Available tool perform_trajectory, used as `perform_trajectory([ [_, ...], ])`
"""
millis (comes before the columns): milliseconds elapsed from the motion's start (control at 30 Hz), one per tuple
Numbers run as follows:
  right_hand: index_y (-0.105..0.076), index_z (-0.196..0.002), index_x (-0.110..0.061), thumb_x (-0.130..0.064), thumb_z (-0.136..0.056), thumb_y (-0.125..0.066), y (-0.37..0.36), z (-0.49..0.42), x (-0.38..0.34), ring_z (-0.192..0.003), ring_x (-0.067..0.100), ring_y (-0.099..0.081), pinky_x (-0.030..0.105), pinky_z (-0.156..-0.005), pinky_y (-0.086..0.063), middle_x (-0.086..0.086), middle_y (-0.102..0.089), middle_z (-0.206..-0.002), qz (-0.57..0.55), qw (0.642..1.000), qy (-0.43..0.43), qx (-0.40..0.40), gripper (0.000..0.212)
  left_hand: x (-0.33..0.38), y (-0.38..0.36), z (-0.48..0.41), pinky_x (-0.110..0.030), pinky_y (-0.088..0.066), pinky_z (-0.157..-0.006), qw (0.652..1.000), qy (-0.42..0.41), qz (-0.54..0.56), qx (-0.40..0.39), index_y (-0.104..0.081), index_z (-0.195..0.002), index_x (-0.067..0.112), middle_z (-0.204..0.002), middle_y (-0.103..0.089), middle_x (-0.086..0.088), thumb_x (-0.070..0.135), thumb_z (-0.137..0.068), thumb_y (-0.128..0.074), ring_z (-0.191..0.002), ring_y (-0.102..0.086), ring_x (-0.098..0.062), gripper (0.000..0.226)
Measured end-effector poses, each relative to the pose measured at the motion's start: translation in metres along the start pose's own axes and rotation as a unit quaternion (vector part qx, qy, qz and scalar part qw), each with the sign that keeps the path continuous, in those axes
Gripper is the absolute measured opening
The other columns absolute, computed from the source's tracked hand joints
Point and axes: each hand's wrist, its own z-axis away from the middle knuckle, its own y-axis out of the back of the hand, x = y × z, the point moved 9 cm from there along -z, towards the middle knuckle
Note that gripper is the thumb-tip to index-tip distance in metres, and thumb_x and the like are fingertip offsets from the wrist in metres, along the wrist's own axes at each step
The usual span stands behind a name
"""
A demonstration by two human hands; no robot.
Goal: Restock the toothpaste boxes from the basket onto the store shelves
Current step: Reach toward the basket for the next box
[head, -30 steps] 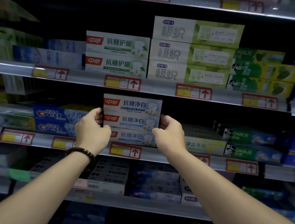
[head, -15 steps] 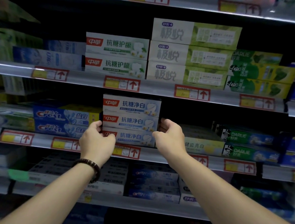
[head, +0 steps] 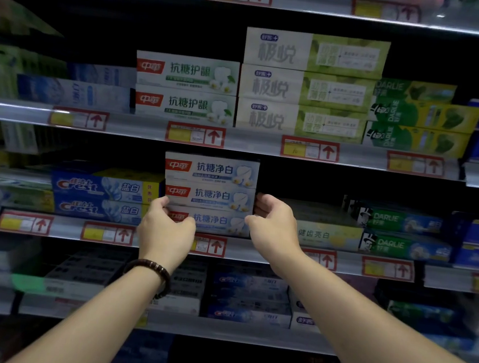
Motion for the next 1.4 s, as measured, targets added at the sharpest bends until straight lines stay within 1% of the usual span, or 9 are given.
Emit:
perform_trajectory([
  [267, -0.050, -0.155, -0.014, -0.004, -0.099, -0.065, 0.004, -0.003, 0.002, -0.125, 0.011, -0.058, 0.025, -0.103, -0.048, -0.006, -0.063, -0.135, -0.010, 1.000, -0.002, 0.009, 0.059, 0.001, -0.002, -0.001, -0.034, -0.051, -0.092, 1.000, -0.004, -0.009, -0.004, -0.047, -0.149, 0.020, -0.141, -0.061, -0.004, 0.021, -0.091, -0.074, -0.120, -0.062, -0.024, 0.064],
  [467, -0.049, -0.156, -0.015, -0.007, -0.099, -0.067, 0.009, 0.000, 0.002, -0.128, 0.012, -0.055, 0.024, -0.101, -0.047, -0.002, -0.061, -0.143, -0.005, 1.000, 0.005, 0.013, 0.061, 0.004, -0.003, 0.002, -0.041, -0.053, -0.102, 0.999, -0.006, -0.027, -0.017, -0.045, -0.150, 0.021, -0.144, -0.056, -0.005, 0.024, -0.092, -0.073, -0.122, -0.059, -0.025, 0.064],
  [667, -0.055, -0.151, -0.016, -0.008, -0.098, -0.071, 0.017, 0.008, 0.000, -0.117, 0.007, -0.058, 0.024, -0.104, -0.048, -0.012, -0.060, -0.124, -0.012, 1.000, 0.003, 0.012, 0.056, 0.013, -0.005, 0.011, -0.030, -0.048, -0.090, 0.999, -0.010, -0.015, -0.048, -0.051, -0.145, 0.022, -0.135, -0.062, 0.001, 0.021, -0.095, -0.071, -0.103, -0.056, -0.013, 0.054],
  [800, -0.060, -0.145, -0.018, -0.011, -0.096, -0.073, 0.024, 0.016, 0.003, -0.107, 0.004, -0.064, 0.022, -0.095, -0.052, -0.010, -0.067, -0.119, -0.031, 0.999, -0.007, 0.003, 0.051, 0.018, -0.009, 0.022, -0.021, -0.045, -0.073, 0.997, -0.009, -0.003, -0.077, -0.056, -0.131, 0.026, -0.118, -0.065, 0.010, 0.019, -0.095, -0.070, -0.098, -0.060, -0.009, 0.040],
  [900, -0.064, -0.138, -0.019, -0.013, -0.096, -0.073, 0.034, 0.026, 0.007, -0.104, 0.007, -0.068, 0.031, -0.093, -0.058, -0.010, -0.072, -0.110, -0.030, 0.999, -0.015, 0.003, 0.044, 0.021, -0.014, 0.031, -0.026, -0.052, -0.073, 0.994, -0.006, 0.008, -0.109, -0.058, -0.123, 0.028, -0.108, -0.066, 0.012, 0.019, -0.094, -0.071, -0.098, -0.064, -0.009, 0.033],
  [967, -0.066, -0.136, -0.020, -0.014, -0.095, -0.073, 0.039, 0.033, 0.011, -0.101, 0.010, -0.070, 0.042, -0.095, -0.061, -0.009, -0.075, -0.104, -0.031, 0.999, -0.024, -0.001, 0.041, 0.023, -0.018, 0.039, -0.035, -0.060, -0.078, 0.992, 0.001, 0.015, -0.129, -0.059, -0.120, 0.029, -0.105, -0.069, 0.011, 0.018, -0.094, -0.070, -0.095, -0.067, -0.011, 0.031],
  [1033, -0.067, -0.131, -0.022, -0.014, -0.095, -0.073, 0.045, 0.042, 0.012, -0.099, 0.011, -0.071, 0.045, -0.094, -0.062, -0.008, -0.076, -0.103, -0.035, 0.999, -0.031, -0.006, 0.037, 0.026, -0.021, 0.049, -0.043, -0.062, -0.085, 0.989, 0.007, 0.018, -0.144, -0.059, -0.116, 0.031, -0.103, -0.071, 0.010, 0.018, -0.093, -0.070, -0.093, -0.069, -0.013, 0.029],
  [1200, -0.067, -0.122, -0.027, -0.016, -0.096, -0.073, 0.062, 0.066, 0.015, -0.097, 0.013, -0.072, 0.048, -0.093, -0.062, -0.007, -0.076, -0.099, -0.040, 0.999, -0.034, -0.013, 0.029, 0.034, -0.022, 0.077, -0.046, -0.062, -0.086, 0.985, 0.013, 0.029, -0.170, -0.059, -0.111, 0.035, -0.099, -0.073, 0.011, 0.020, -0.095, -0.069, -0.093, -0.072, -0.014, 0.024],
  [1400, -0.067, -0.125, -0.025, -0.018, -0.097, -0.073, 0.075, 0.095, 0.018, -0.092, 0.021, -0.076, 0.050, -0.084, -0.065, -0.006, -0.077, -0.098, -0.039, 0.997, -0.047, -0.039, 0.030, 0.047, -0.022, 0.113, -0.044, -0.063, -0.083, 0.979, 0.013, 0.051, -0.197, -0.061, -0.112, 0.027, -0.095, -0.075, 0.006, 0.019, -0.098, -0.067, -0.087, -0.075, -0.017, 0.018],
])
